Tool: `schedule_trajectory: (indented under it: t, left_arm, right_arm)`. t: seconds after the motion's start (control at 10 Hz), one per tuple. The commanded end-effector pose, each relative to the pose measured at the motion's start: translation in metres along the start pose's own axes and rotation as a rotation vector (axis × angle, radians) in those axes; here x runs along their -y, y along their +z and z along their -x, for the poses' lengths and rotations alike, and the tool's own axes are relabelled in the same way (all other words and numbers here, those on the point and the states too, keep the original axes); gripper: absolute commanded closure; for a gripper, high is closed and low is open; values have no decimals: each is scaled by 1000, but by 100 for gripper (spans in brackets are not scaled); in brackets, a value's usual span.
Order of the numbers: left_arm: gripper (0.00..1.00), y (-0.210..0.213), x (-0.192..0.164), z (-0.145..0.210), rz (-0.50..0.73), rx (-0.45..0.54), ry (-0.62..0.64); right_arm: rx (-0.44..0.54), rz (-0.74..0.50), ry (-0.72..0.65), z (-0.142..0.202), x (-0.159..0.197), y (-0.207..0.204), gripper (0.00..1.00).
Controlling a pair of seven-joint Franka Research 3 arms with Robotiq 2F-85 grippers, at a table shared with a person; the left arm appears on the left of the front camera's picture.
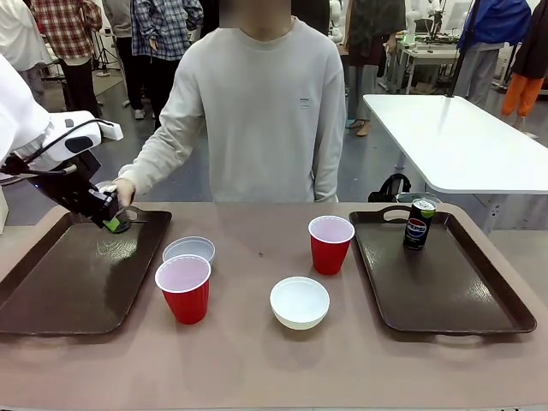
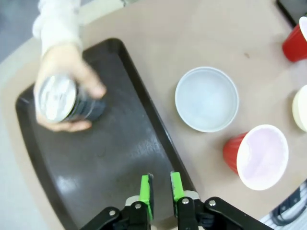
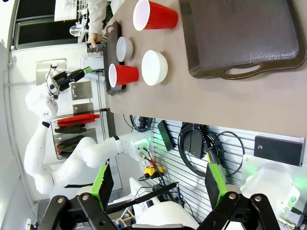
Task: Prepare tableware on both trays.
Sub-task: Pick up a Picnic Bowl from the table and place it on a Handle tray.
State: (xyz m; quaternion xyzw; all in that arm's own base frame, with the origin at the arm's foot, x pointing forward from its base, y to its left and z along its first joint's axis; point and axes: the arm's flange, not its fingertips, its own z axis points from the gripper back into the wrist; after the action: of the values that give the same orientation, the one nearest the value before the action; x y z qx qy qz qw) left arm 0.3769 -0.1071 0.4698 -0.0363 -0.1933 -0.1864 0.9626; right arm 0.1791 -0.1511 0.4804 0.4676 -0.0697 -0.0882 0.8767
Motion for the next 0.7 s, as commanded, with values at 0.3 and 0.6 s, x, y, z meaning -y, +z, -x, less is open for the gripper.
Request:
schedule_trajectory:
  t: [0.3, 0.6]
  left_arm:
    - [39, -17, 7, 55, 1, -25, -21]
    - [0, -38, 19, 21, 12, -102, -6]
  right_arm:
    - [-3, -18, 17, 0, 0, 0, 0]
    - [-3, -18, 17, 0, 0, 0, 0]
